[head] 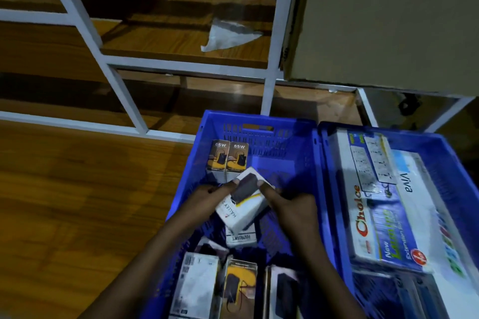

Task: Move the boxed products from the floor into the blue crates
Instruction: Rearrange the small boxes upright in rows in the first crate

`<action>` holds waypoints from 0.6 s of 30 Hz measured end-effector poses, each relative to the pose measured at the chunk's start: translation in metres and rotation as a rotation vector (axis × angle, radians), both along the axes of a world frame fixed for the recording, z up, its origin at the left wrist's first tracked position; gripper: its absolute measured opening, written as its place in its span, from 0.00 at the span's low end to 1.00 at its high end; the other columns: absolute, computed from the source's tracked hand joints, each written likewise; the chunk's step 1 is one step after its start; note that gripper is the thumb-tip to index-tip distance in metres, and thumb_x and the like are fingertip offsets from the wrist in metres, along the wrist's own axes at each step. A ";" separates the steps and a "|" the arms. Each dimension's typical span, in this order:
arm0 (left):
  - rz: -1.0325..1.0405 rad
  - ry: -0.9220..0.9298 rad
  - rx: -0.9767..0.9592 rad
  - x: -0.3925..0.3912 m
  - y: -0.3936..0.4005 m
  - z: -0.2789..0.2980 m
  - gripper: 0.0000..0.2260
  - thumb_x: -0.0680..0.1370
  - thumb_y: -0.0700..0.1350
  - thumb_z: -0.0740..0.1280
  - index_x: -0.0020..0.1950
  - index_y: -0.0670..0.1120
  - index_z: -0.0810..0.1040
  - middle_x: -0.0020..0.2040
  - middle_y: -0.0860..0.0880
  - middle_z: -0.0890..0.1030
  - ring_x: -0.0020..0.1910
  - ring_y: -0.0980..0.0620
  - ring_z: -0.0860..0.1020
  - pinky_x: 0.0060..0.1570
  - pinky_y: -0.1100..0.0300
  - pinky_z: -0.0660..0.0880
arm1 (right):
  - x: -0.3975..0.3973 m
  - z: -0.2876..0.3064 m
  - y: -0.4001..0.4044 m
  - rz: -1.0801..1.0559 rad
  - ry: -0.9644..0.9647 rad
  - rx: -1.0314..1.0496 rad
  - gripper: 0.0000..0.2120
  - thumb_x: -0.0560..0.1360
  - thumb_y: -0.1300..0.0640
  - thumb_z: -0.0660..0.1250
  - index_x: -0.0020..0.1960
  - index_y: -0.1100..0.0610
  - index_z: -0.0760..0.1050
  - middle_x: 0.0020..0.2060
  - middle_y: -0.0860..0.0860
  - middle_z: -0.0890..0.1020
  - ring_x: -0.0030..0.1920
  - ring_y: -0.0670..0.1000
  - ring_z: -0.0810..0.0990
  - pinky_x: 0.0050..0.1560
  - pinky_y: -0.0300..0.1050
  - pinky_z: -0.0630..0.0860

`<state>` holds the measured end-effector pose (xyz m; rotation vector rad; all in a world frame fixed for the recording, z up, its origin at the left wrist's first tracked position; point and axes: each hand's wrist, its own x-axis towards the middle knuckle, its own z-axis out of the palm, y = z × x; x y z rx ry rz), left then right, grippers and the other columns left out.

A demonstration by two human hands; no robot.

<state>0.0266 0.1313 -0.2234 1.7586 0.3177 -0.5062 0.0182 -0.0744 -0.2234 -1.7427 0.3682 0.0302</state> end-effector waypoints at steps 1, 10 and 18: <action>0.007 0.053 -0.101 -0.002 0.001 0.004 0.28 0.68 0.68 0.74 0.48 0.43 0.85 0.42 0.43 0.86 0.44 0.45 0.85 0.46 0.50 0.80 | 0.000 0.003 0.000 -0.023 -0.019 0.046 0.26 0.69 0.45 0.80 0.27 0.56 0.68 0.24 0.47 0.67 0.29 0.47 0.62 0.32 0.44 0.60; 0.189 0.132 -0.513 -0.016 -0.013 0.021 0.17 0.78 0.55 0.65 0.56 0.47 0.87 0.57 0.40 0.86 0.51 0.44 0.84 0.51 0.48 0.81 | -0.003 0.016 0.012 -0.067 0.025 0.363 0.35 0.69 0.33 0.75 0.42 0.69 0.79 0.43 0.66 0.85 0.40 0.54 0.82 0.52 0.65 0.81; 0.191 0.414 -0.820 -0.015 0.000 0.032 0.25 0.68 0.60 0.68 0.47 0.39 0.88 0.37 0.40 0.84 0.26 0.48 0.81 0.24 0.58 0.80 | -0.024 0.021 0.019 0.336 -0.374 0.123 0.30 0.76 0.56 0.74 0.76 0.52 0.71 0.69 0.45 0.79 0.71 0.47 0.76 0.67 0.49 0.77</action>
